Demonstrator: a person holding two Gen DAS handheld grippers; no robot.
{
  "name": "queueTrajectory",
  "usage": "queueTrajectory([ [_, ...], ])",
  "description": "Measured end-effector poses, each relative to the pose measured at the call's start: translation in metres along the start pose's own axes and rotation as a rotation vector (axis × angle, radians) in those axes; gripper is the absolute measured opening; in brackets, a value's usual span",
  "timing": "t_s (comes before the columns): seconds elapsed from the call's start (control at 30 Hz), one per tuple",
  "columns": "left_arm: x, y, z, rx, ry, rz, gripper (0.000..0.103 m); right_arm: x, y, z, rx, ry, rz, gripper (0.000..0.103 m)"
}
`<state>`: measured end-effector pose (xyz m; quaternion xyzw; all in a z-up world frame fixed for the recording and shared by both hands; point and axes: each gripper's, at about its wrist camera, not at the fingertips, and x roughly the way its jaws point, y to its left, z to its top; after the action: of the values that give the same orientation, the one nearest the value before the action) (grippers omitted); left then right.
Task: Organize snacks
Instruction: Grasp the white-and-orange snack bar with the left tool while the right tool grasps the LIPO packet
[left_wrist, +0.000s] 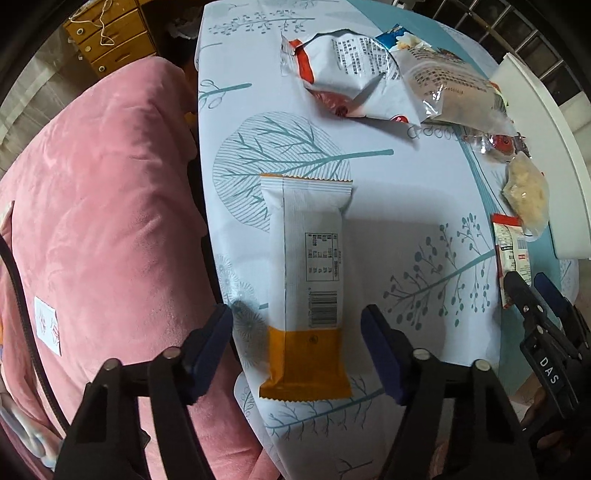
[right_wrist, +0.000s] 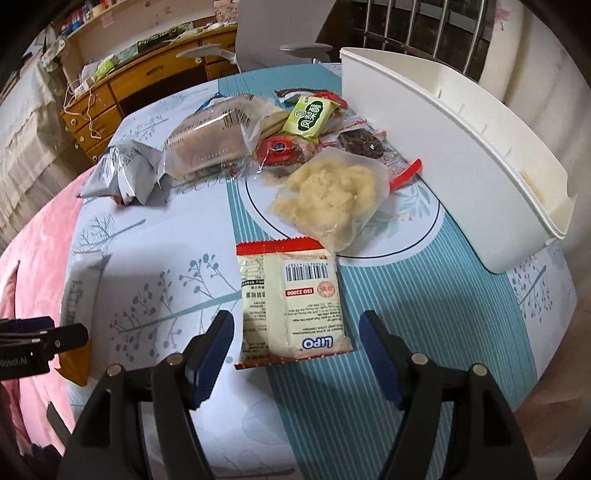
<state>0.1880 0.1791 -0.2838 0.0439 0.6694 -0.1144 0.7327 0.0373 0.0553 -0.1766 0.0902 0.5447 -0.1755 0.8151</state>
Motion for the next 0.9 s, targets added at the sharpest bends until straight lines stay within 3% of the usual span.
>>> queueTrajectory([
  [0.33,0.003,-0.001,0.010,0.002,-0.012,0.019,0.049,0.009,0.001,0.002,-0.025,0.019,0.024,0.071],
  [0.43,0.003,0.000,0.012,0.008,-0.015,0.032,0.039,0.015,0.004,0.001,-0.045,0.047,0.025,0.067],
  [0.67,-0.002,0.001,0.017,-0.002,-0.024,0.009,0.036,0.012,0.008,-0.001,-0.058,0.038,0.018,0.055],
  [0.9,-0.007,-0.001,0.019,0.010,-0.036,-0.056,0.035,0.007,0.007,-0.001,-0.049,0.050,0.051,0.050],
])
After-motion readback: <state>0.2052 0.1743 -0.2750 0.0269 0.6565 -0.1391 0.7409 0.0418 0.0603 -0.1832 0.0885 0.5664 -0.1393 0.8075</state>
